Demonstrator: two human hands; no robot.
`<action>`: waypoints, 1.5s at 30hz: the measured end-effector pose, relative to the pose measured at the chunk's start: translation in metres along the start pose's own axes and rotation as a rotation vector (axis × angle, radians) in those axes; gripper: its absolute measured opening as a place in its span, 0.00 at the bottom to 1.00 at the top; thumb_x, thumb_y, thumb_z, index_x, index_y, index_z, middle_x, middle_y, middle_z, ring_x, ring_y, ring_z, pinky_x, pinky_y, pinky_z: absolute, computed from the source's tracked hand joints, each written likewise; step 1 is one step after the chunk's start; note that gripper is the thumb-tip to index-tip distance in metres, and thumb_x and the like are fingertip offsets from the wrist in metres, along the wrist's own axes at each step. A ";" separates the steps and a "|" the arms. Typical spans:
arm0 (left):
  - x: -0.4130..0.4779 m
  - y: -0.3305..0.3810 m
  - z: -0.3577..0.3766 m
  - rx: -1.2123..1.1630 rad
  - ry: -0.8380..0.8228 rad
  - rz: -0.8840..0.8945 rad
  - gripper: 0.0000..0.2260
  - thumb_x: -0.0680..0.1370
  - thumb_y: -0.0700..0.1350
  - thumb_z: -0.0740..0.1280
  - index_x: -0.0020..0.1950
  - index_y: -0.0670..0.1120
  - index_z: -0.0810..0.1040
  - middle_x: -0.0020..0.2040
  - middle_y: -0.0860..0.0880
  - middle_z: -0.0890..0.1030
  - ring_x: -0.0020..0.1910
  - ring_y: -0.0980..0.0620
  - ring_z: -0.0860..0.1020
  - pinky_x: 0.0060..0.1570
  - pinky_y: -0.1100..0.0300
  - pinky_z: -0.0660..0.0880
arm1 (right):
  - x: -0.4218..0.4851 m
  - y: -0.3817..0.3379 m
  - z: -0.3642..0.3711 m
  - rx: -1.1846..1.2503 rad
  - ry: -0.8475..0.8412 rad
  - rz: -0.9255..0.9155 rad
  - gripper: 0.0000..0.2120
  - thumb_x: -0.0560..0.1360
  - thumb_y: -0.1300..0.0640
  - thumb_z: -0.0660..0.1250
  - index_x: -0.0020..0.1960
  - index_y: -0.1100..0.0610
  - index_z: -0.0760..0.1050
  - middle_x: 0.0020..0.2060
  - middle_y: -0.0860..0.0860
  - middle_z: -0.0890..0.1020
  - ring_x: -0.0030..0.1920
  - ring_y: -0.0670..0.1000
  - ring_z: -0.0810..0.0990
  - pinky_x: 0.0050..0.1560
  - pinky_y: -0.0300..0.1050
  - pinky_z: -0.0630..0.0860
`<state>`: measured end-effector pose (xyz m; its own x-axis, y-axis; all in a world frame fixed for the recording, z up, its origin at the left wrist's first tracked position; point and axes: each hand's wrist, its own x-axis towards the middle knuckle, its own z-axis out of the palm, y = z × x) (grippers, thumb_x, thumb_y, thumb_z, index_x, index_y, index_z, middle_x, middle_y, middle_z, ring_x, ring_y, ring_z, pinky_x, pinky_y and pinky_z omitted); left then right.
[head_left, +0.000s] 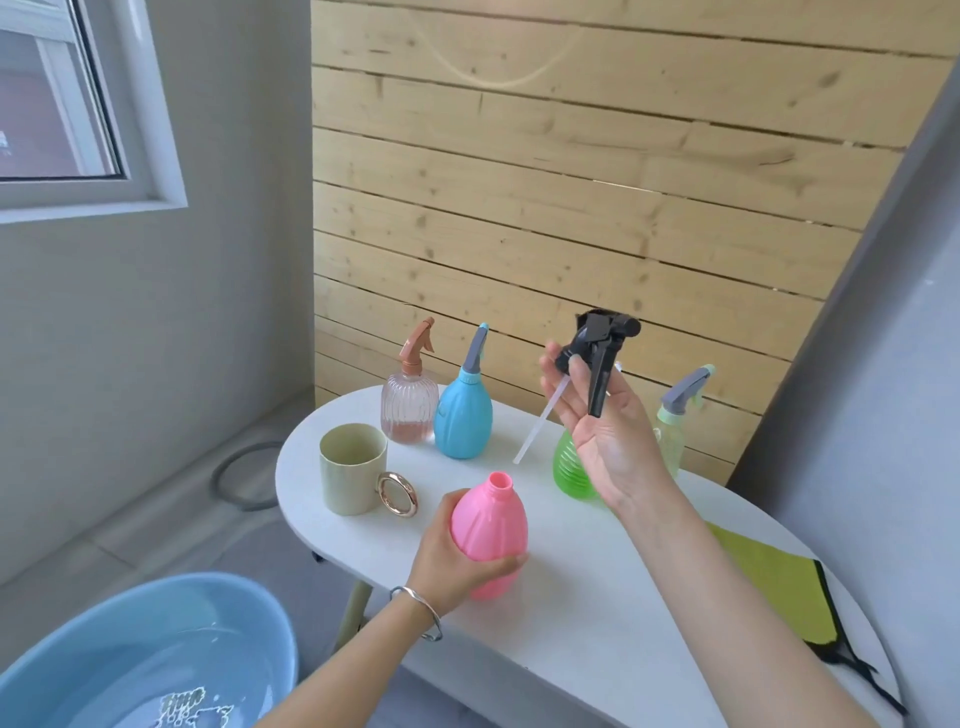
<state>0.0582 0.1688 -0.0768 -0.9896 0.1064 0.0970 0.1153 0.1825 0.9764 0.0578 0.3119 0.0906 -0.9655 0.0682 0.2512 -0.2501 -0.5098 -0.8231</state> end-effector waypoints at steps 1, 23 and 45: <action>0.000 -0.001 0.000 0.003 -0.002 -0.002 0.38 0.53 0.60 0.80 0.58 0.58 0.69 0.54 0.57 0.77 0.52 0.59 0.77 0.44 0.68 0.75 | -0.001 0.005 0.000 -0.010 -0.002 0.011 0.21 0.61 0.54 0.74 0.53 0.57 0.77 0.51 0.53 0.83 0.53 0.52 0.82 0.63 0.45 0.74; 0.002 -0.002 -0.002 0.054 -0.048 -0.046 0.40 0.53 0.63 0.79 0.61 0.59 0.66 0.54 0.57 0.77 0.52 0.59 0.77 0.49 0.61 0.78 | -0.017 0.071 -0.049 -0.742 -0.246 0.219 0.09 0.73 0.62 0.71 0.53 0.53 0.81 0.50 0.45 0.85 0.56 0.42 0.80 0.60 0.38 0.73; 0.002 0.001 -0.004 0.077 -0.052 -0.012 0.32 0.59 0.55 0.80 0.57 0.66 0.67 0.55 0.60 0.77 0.54 0.64 0.76 0.44 0.74 0.72 | -0.015 0.090 -0.043 -0.882 -0.078 0.125 0.24 0.63 0.49 0.79 0.52 0.56 0.73 0.53 0.48 0.81 0.58 0.50 0.77 0.60 0.44 0.73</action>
<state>0.0564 0.1654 -0.0747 -0.9853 0.1541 0.0735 0.1119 0.2580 0.9597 0.0467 0.3022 -0.0095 -0.9899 -0.0184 0.1407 -0.1386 0.3374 -0.9311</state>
